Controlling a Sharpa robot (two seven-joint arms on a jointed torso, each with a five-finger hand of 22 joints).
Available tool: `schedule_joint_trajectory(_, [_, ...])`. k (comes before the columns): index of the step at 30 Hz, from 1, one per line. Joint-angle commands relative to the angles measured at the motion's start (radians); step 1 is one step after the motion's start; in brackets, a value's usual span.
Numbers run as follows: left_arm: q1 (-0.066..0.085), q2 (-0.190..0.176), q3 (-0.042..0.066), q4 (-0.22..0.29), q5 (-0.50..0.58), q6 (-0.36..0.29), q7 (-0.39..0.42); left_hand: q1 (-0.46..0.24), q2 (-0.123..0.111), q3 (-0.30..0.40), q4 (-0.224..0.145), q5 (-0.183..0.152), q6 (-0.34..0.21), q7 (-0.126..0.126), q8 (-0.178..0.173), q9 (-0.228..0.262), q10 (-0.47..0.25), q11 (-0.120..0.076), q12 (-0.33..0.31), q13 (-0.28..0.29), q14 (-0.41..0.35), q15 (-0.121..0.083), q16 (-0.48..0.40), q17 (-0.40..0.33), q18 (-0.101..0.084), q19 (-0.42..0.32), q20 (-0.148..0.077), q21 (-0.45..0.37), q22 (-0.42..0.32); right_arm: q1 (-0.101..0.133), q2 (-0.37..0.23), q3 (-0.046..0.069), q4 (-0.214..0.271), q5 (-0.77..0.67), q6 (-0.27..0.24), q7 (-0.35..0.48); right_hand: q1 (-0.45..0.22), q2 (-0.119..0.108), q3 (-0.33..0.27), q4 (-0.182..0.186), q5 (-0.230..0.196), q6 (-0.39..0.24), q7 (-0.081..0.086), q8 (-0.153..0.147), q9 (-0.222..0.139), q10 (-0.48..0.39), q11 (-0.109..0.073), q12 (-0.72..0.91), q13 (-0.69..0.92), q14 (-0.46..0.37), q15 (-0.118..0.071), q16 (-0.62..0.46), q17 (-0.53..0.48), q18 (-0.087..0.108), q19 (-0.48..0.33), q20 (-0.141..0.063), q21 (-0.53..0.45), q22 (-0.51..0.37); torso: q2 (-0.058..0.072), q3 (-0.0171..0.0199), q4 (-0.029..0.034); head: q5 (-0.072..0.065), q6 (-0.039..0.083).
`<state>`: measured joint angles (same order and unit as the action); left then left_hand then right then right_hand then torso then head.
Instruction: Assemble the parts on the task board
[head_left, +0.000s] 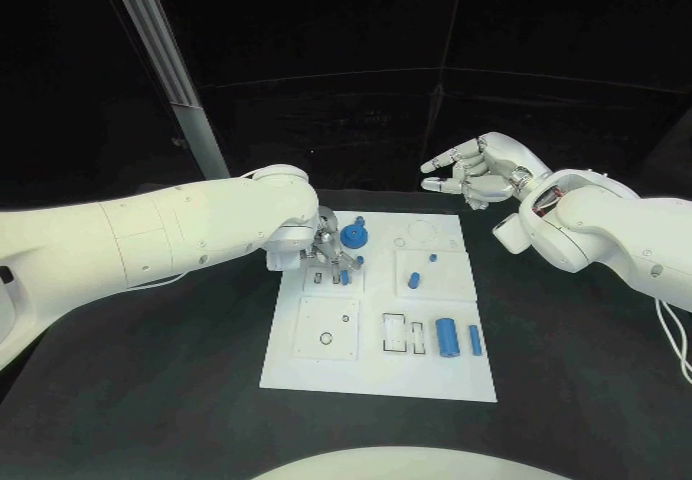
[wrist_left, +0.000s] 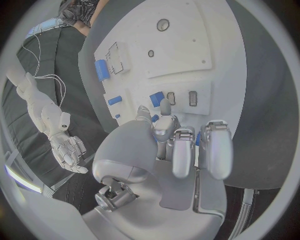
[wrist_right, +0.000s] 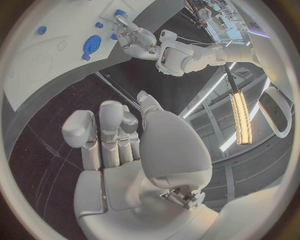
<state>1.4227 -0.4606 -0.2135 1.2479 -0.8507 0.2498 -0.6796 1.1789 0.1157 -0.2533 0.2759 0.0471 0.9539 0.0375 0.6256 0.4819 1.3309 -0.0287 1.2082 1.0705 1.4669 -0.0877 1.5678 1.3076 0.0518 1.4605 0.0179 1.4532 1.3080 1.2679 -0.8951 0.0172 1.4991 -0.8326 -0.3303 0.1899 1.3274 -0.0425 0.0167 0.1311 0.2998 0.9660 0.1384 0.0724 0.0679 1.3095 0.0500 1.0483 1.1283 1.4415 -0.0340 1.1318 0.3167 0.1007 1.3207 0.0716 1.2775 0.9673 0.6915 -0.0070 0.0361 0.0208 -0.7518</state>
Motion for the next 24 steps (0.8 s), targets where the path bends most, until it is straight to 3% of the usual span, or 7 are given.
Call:
schedule_joint_trajectory(1, [0.000,0.003,-0.001,-0.004,-0.007,0.026,-0.012,0.006,-0.004,0.009,0.001,0.002,-0.007,0.001,0.008,0.003,-0.003,-0.003,0.007,0.001,0.104,-0.005,0.003,0.263,-0.011,0.042,-0.002,0.004,0.056,0.002,0.001,0.001,0.000,-0.003,0.011,0.001,0.002,0.010,-0.007,0.001,0.006,0.000,0.002,0.002,0.001,-0.008,-0.002,-0.005,-0.001,-0.009,0.001,-0.004,-0.001,0.011,-0.005,0.001,-0.005,-0.001,0.001,-0.0004,0.0007,-0.001,-0.002])
schedule_joint_trajectory(11, [-0.004,0.009,-0.002,-0.010,-0.007,0.034,-0.012,0.014,-0.004,0.020,-0.003,0.002,-0.012,0.001,0.013,0.011,-0.003,-0.003,0.008,0.003,0.104,-0.005,0.003,0.263,-0.011,0.042,-0.002,0.005,0.058,0.002,0.005,0.001,-0.003,-0.003,0.014,-0.001,0.002,0.012,-0.006,0.001,0.010,0.001,0.002,0.002,0.001,-0.008,-0.002,-0.004,-0.001,-0.011,0.001,-0.004,0.002,0.011,-0.004,0.001,-0.005,-0.001,0.000,0.0004,0.0005,-0.001,-0.006])
schedule_joint_trajectory(15, [-0.007,0.011,-0.002,-0.012,-0.007,0.033,-0.011,0.019,-0.004,0.028,-0.006,0.002,-0.015,0.001,0.015,0.015,-0.004,-0.003,0.007,0.002,0.104,-0.005,0.003,0.263,-0.011,0.042,-0.002,0.004,0.057,0.002,0.006,0.001,-0.004,-0.003,0.016,-0.001,0.008,0.014,-0.002,-0.002,0.053,0.001,0.002,0.002,0.000,-0.010,-0.002,-0.006,-0.005,-0.015,0.000,-0.005,0.008,0.011,-0.003,0.001,-0.007,-0.002,0.000,0.0002,-0.0001,-0.002,-0.008])
schedule_joint_trajectory(24, [-0.009,0.015,-0.002,-0.013,-0.007,0.032,-0.007,0.032,-0.006,0.049,-0.013,0.002,-0.021,0.002,0.020,0.025,-0.005,-0.003,0.007,0.003,0.104,-0.005,0.003,0.263,-0.011,0.041,-0.002,0.004,0.058,0.002,0.010,0.001,-0.006,-0.003,0.020,-0.003,0.009,0.015,-0.001,-0.002,0.059,0.001,0.002,0.002,0.000,-0.010,-0.002,-0.005,-0.005,-0.015,0.000,-0.005,0.010,0.011,-0.003,0.001,-0.007,-0.002,0.000,0.0005,0.0007,-0.003,-0.008])
